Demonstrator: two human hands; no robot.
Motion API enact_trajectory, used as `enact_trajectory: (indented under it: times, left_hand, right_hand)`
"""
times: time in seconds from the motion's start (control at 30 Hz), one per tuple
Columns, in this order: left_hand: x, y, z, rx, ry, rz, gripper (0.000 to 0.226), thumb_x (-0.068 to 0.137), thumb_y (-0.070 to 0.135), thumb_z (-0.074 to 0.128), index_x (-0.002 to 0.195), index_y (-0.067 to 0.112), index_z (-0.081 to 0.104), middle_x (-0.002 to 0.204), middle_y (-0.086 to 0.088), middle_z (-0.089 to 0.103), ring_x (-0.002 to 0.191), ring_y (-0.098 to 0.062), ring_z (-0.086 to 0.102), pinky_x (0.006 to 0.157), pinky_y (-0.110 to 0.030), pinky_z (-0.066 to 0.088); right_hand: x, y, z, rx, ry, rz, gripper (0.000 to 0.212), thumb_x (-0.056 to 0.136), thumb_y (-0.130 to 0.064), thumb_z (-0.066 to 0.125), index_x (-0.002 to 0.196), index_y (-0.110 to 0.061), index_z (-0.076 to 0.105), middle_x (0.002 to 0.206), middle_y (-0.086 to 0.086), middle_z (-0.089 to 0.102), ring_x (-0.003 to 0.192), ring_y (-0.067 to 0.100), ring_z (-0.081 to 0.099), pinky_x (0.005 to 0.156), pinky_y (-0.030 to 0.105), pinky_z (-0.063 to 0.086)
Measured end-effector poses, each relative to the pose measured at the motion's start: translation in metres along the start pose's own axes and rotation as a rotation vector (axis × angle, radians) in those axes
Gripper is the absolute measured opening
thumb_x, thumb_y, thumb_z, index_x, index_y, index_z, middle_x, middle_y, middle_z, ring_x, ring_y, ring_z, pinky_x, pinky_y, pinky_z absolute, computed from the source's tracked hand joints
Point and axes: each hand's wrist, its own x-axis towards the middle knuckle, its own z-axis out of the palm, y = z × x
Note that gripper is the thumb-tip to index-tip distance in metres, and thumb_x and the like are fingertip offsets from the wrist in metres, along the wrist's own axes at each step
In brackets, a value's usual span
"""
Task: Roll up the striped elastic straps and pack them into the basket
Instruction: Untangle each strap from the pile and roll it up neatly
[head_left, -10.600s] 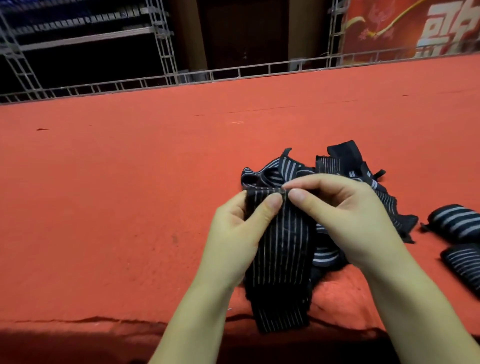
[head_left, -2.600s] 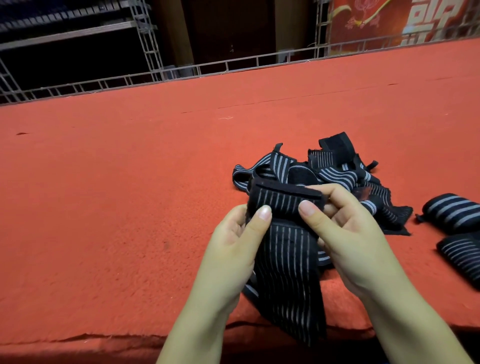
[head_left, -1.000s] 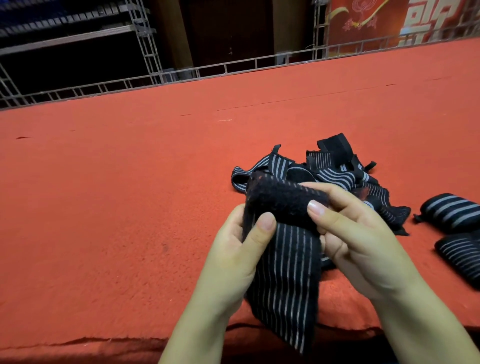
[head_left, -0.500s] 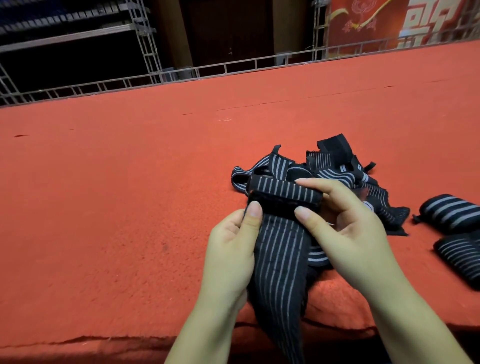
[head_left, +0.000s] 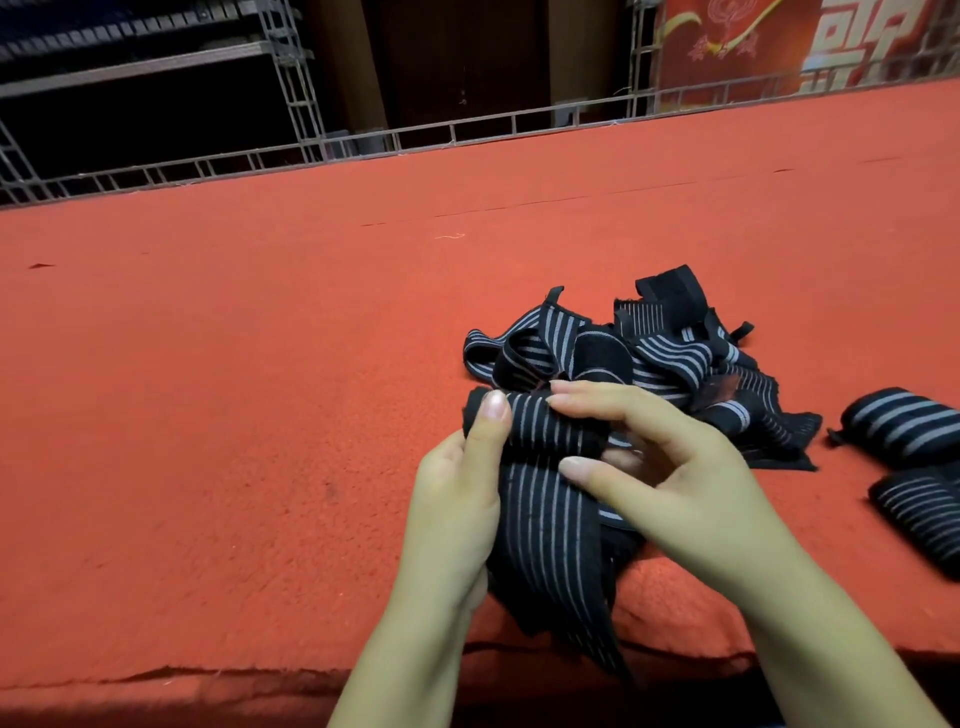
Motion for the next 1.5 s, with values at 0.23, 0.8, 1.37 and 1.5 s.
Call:
enact_trajectory:
  times: [0.23, 0.8, 1.37, 1.5]
  left_hand:
    - [0.000, -0.006, -0.004, 0.043, -0.054, 0.068, 0.040, 0.077, 0.045, 0.064, 0.095, 0.009, 0.070, 0.095, -0.015, 0.074, 0.092, -0.030, 0.071, 0.080, -0.040, 0.057]
    - [-0.003, -0.013, -0.002, 0.107, -0.140, 0.077, 0.028, 0.082, 0.033, 0.064, 0.100, 0.012, 0.067, 0.097, -0.007, 0.075, 0.089, -0.019, 0.070, 0.079, -0.030, 0.056]
    - [-0.001, -0.002, -0.005, 0.000, -0.052, -0.079, 0.057, 0.068, 0.061, 0.059, 0.085, 0.009, 0.070, 0.084, -0.014, 0.075, 0.077, -0.023, 0.071, 0.072, -0.035, 0.056]
    - [-0.001, -0.001, -0.005, 0.025, -0.008, -0.055, 0.056, 0.072, 0.056, 0.061, 0.088, 0.004, 0.069, 0.084, -0.017, 0.074, 0.076, -0.025, 0.071, 0.073, -0.040, 0.055]
  right_hand:
    - [0.002, 0.002, -0.001, 0.191, 0.010, 0.263, 0.067, 0.059, -0.080, 0.063, 0.115, -0.044, 0.063, 0.111, 0.010, 0.067, 0.099, 0.037, 0.065, 0.084, 0.054, 0.055]
    - [0.006, -0.005, -0.003, 0.366, 0.254, 0.212, 0.034, 0.073, -0.025, 0.071, 0.106, -0.018, 0.062, 0.090, -0.004, 0.071, 0.079, 0.008, 0.068, 0.065, 0.025, 0.057]
    - [-0.002, -0.001, 0.008, 0.065, 0.095, 0.043, 0.043, 0.073, -0.003, 0.072, 0.094, -0.040, 0.067, 0.111, 0.007, 0.061, 0.103, 0.009, 0.063, 0.076, 0.021, 0.055]
    - [-0.002, -0.001, 0.006, 0.164, 0.018, 0.110, 0.037, 0.070, -0.013, 0.071, 0.098, -0.039, 0.067, 0.111, 0.004, 0.065, 0.105, 0.013, 0.065, 0.083, 0.029, 0.055]
